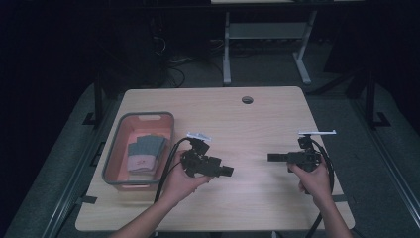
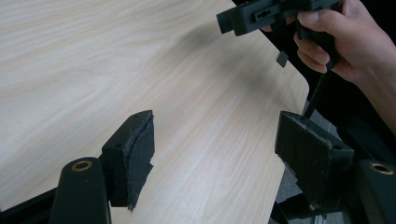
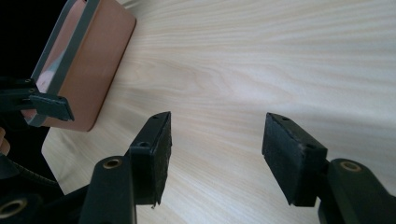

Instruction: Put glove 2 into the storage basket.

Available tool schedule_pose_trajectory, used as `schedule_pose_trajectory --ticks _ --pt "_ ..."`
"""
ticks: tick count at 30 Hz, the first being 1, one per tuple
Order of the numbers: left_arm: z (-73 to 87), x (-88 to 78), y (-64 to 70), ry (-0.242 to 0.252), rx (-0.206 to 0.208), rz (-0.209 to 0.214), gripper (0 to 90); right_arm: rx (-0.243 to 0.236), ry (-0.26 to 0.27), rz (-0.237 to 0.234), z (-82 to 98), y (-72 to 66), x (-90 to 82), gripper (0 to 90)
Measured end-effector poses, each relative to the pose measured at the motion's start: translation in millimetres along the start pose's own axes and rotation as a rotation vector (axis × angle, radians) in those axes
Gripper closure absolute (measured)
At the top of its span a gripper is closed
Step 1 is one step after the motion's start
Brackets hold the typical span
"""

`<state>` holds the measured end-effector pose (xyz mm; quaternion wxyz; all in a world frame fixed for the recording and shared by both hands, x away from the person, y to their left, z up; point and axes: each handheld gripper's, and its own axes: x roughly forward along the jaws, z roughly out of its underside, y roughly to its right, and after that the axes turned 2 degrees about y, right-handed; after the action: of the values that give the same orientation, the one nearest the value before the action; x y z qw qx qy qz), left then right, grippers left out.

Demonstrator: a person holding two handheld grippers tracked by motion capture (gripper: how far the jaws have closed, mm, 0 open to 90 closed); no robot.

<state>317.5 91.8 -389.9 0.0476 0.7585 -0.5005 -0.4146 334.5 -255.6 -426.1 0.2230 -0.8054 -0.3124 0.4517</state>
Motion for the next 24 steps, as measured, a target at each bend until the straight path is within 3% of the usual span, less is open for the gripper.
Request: schedule_pose_trajectory --ticks 10,17,24 --pt "16.9 12.8 1.6 0.005 0.006 0.018 28.4 0.021 -0.012 0.027 19.9 14.0 -4.3 40.1" --pt "28.6 13.2 -3.7 0.021 -0.003 0.024 27.9 0.037 0.014 0.033 34.6 23.3 -11.7 39.1" --pt "43.7 13.6 0.9 0.045 0.006 0.047 27.3 0.029 0.042 0.032 50.5 25.2 -18.6 37.3"
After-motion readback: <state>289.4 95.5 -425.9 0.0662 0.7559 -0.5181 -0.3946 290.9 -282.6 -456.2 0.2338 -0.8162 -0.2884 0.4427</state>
